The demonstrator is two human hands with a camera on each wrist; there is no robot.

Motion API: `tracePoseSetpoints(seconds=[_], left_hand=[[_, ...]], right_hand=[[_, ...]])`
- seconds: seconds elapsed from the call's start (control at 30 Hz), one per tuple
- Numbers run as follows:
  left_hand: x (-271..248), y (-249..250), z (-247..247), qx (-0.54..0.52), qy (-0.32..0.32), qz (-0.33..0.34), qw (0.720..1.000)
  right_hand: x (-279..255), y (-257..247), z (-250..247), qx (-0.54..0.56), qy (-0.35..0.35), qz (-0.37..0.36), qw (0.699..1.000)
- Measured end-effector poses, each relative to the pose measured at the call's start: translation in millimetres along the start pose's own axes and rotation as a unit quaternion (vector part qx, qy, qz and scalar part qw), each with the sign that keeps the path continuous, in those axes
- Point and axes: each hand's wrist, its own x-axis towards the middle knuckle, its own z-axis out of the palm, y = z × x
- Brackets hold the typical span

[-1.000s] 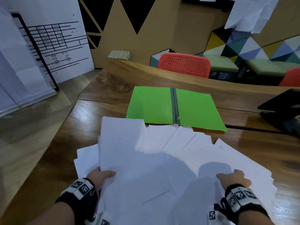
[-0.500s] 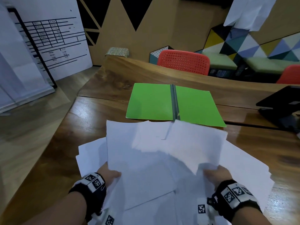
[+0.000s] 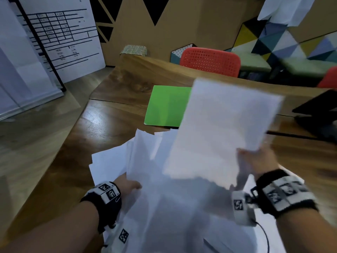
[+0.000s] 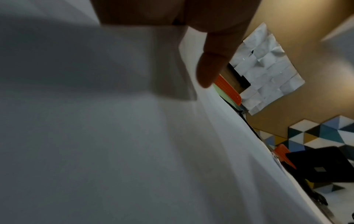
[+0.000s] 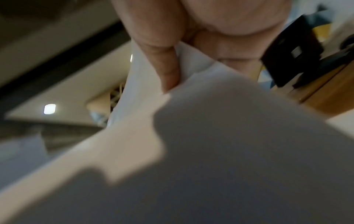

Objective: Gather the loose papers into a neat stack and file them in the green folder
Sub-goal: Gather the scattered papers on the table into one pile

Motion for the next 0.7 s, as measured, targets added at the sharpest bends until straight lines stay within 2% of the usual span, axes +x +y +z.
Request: tracePoseSetpoints(seconds=[0.07,0.1,0.2,0.27,0.3,0.37,0.43,0.5,0.53,0.6,0.7], left_hand=[[-4,1,1,-0.059,0.001,-0.009,0.998],[-3,0,1,-0.070,-0.001,-0.018,0.997],[-10,5,8,-0.035,-0.029,-0.001,0.999],[-14,6,13,0.019,-0.014,0.004,1.000],[-14,5,14,0.033,0.003,0.000,0.999],[-12,4,14,0.042,0.011,-0.004,0.999],[-12,3,14,0.049,0.019,-0.011,0.999],[-10,3,14,0.052,0.028,-0.014,0.998],[-8,3,14,0.049,0.035,-0.015,0.998],[-7,4,13,0.039,0.041,-0.016,0.998],[-7,8,12,0.001,0.049,-0.014,0.999]], right_hand=[[-8,18,36,-0.123,-0.077,0.002,0.989],[-13,29,54,-0.145,-0.107,-0.002,0.984],[-31,50,91,-0.106,-0.221,-0.004,0.969],[-35,56,93,-0.062,-0.245,0.013,0.967],[-32,60,86,-0.062,-0.214,0.019,0.975],[-20,71,58,-0.151,-0.081,0.071,0.983],[-9,91,22,-0.267,0.034,0.201,0.942],[-7,108,-5,-0.273,0.054,0.322,0.905],[-8,114,-12,-0.256,0.046,0.349,0.900],[-11,120,-16,-0.223,0.042,0.359,0.905],[-9,116,-13,-0.176,0.064,0.311,0.932]])
